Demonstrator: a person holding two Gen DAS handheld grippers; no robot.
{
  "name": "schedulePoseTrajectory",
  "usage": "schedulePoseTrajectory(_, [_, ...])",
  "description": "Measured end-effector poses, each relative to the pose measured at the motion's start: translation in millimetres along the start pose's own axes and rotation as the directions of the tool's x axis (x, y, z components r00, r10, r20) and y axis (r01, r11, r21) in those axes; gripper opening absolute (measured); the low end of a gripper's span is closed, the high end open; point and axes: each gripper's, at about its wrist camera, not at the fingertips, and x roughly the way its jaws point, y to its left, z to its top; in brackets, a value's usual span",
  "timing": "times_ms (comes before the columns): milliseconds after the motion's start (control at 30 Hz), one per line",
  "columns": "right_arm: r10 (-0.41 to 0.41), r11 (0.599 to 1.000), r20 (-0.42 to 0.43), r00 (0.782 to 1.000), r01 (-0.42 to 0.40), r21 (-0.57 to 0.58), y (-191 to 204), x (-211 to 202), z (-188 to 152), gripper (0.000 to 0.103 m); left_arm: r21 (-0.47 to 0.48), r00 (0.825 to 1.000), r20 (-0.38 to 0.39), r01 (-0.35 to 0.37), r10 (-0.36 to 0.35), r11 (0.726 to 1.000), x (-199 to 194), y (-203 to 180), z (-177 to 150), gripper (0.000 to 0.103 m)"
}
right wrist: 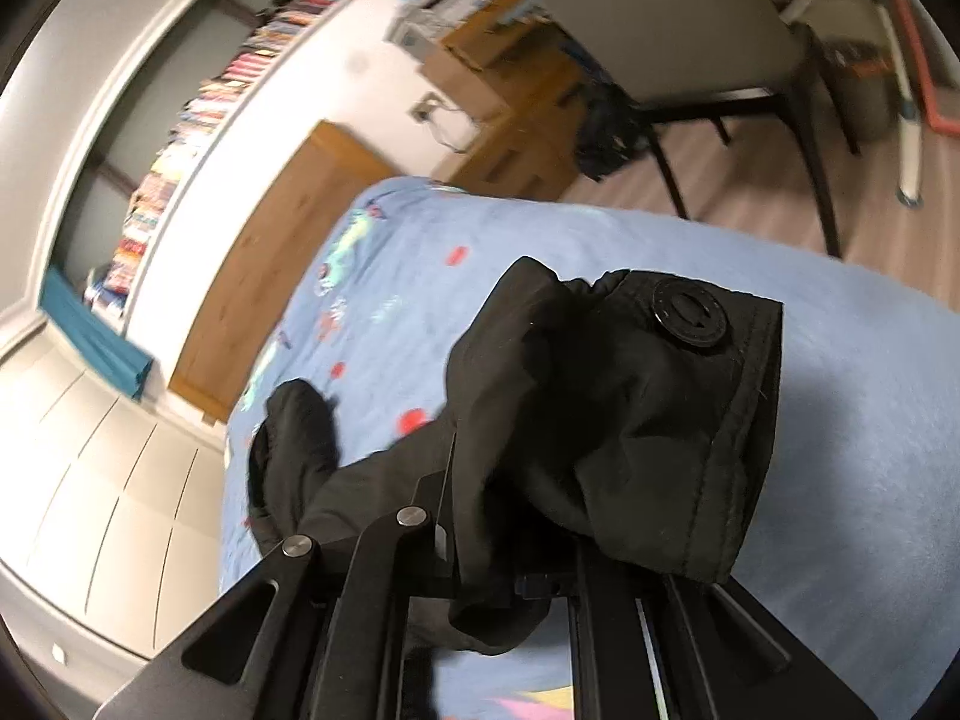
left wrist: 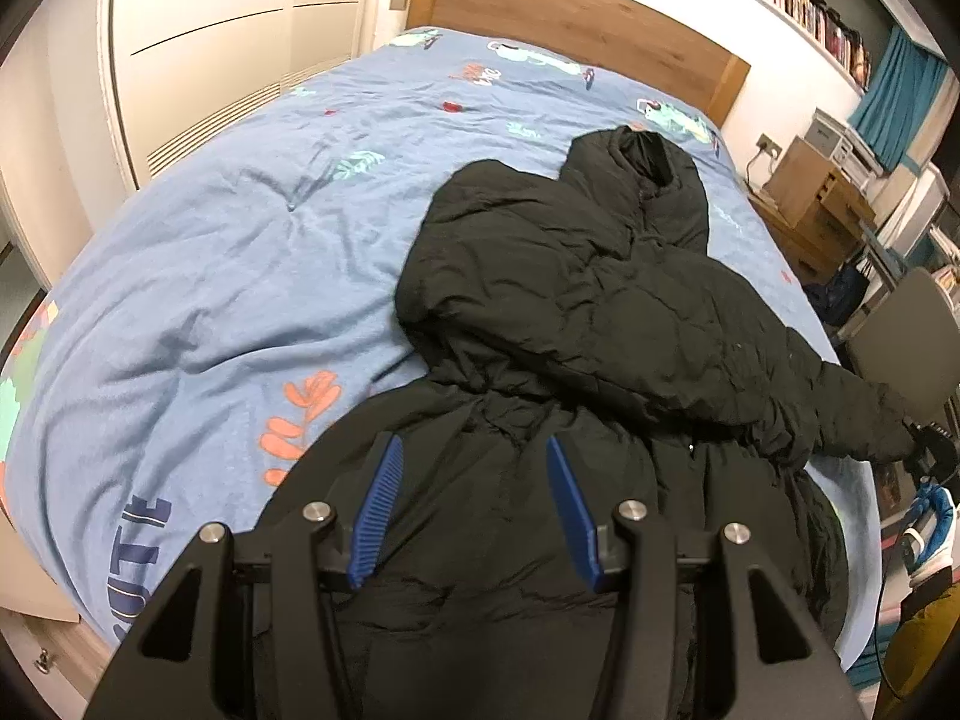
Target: Fold large clothes
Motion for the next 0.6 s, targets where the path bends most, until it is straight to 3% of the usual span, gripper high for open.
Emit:
schedulePoseTrajectory(267, [0.057, 0.983, -0.012, 0.998, -0.059, -0.177, 86, -12, -25, 0.011, -0.051, 1.0, 0.03, 0.0, 0.002, 0.999, -10, 37, -6, 0.048])
schedulePoseTrajectory(600, [0.081, 0.889, -0.107, 0.991, -0.12, -0.442, 196, -3, -108, 0.011, -0.136, 0.998, 0.056, -0.003, 0.01, 0.991, -19, 93, -14, 0.048])
